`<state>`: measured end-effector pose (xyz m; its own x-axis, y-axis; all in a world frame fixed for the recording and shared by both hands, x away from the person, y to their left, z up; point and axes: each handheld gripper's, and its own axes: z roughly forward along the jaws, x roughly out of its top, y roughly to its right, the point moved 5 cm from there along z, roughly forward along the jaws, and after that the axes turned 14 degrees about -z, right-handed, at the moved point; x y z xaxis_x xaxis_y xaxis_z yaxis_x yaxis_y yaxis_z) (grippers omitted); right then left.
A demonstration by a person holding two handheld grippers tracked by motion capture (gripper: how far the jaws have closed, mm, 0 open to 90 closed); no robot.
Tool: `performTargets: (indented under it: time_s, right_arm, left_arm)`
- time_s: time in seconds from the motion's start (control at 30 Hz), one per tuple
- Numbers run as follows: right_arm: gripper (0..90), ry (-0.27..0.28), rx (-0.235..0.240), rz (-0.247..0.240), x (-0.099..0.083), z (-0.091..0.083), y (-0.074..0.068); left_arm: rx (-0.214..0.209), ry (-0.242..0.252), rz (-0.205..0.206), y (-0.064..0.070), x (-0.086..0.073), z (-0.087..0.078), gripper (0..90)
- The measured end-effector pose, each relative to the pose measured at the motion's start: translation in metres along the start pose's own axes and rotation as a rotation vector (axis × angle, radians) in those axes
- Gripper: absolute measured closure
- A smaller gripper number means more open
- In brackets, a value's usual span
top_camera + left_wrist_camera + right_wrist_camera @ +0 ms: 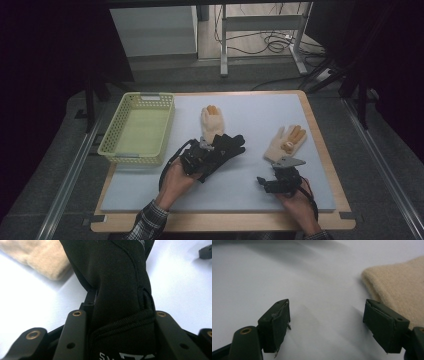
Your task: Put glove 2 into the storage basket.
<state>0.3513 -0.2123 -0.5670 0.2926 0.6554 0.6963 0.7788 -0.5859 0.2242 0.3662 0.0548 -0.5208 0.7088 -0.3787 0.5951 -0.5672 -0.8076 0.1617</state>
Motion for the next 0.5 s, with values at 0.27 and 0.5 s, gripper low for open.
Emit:
performTargets:
  time_s: [0.27, 0.5]
  right_arm:
    - [21.4, -0.001, 0.0, -0.001, 0.0, 0.0, 0.0]
    - [21.3, -0.001, -0.002, -0.002, 0.0, 0.0, 0.0]
  left_arm:
    - [0.03, 0.024, -0.008, -0.008, 0.015, -0.02, 63.4]
    - [0.06, 0.032, -0.031, -0.023, 0.028, -0.034, 63.4]
